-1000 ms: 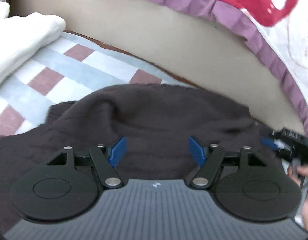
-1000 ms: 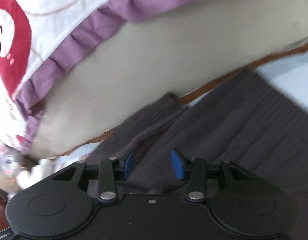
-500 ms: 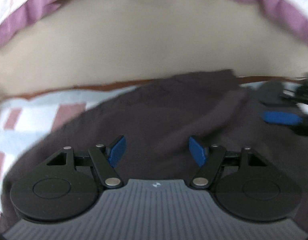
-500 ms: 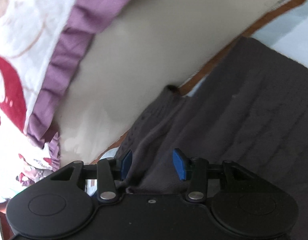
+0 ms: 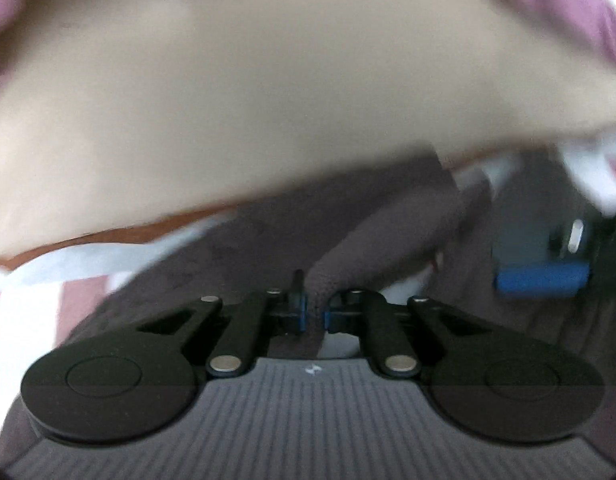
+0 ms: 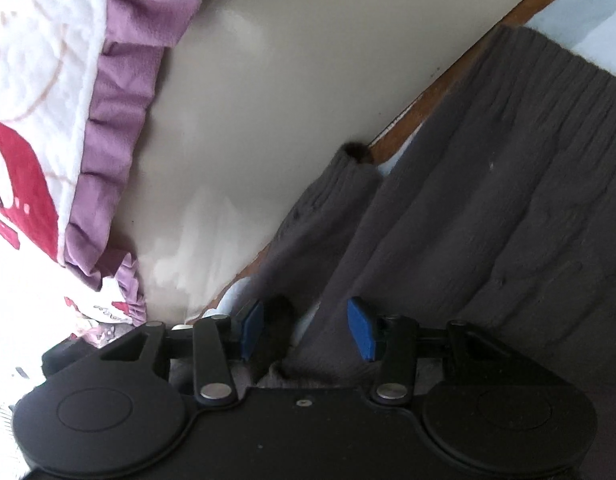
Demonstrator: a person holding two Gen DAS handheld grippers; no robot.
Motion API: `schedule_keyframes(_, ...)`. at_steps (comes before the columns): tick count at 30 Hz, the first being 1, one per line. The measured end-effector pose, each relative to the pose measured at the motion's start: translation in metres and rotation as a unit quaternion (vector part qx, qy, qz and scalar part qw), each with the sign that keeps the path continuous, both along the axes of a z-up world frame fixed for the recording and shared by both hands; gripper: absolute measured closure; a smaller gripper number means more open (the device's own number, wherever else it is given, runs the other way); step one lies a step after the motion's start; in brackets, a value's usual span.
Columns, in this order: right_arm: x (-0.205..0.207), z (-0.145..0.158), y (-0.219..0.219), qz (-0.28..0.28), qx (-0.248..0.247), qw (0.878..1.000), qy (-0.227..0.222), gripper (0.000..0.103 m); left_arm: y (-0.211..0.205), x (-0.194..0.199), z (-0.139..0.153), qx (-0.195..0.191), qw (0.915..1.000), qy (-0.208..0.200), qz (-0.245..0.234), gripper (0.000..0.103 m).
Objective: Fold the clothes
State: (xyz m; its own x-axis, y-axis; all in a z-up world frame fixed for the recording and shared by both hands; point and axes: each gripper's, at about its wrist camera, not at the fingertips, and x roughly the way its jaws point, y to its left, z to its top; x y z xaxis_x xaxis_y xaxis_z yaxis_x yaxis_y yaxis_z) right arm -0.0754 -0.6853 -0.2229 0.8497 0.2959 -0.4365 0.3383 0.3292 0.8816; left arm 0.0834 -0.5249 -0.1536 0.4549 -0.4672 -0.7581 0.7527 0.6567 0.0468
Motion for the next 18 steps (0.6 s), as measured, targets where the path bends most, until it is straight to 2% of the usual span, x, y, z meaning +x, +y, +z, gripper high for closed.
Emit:
schedule_keyframes(2,-0.002,-0.001,-0.002,-0.003,0.013,1.0,-0.006,0.049,0.029,-0.004,0.029,-0.046,0.9975,-0.01,0.052,0.096)
schedule_keyframes(4,-0.004,-0.005,-0.005,0.002,0.047,0.999,-0.018,0.049,0.069,-0.011,0.056,-0.093,0.9919,-0.017,0.085,0.096)
schedule_keyframes(6,-0.007,-0.007,-0.008,-0.002,0.074,0.997,-0.03,0.049,0.105,-0.019,0.077,-0.115,0.9865,-0.035,0.111,0.096)
schedule_keyframes(8,-0.008,-0.007,-0.007,-0.005,0.08,0.996,-0.03,0.049,0.144,-0.035,0.099,-0.129,0.9801,-0.067,0.135,0.096)
schedule_keyframes(10,-0.006,-0.006,-0.004,0.0,0.078,0.997,-0.03,0.049,0.173,-0.055,0.115,-0.132,0.9774,-0.097,0.134,0.095)
schedule_keyframes(13,0.005,0.0,0.011,0.032,0.074,0.996,-0.034,0.049,0.197,-0.09,0.123,-0.098,0.9796,-0.132,0.116,0.095)
schedule_keyframes(15,0.014,0.007,0.025,0.064,0.066,0.995,-0.04,0.049,0.213,-0.11,0.124,-0.096,0.9803,-0.128,0.116,0.095)
schedule_keyframes(18,0.018,0.018,0.043,0.109,0.039,0.992,-0.041,0.049,0.254,-0.135,0.139,-0.142,0.9738,-0.118,0.133,0.095)
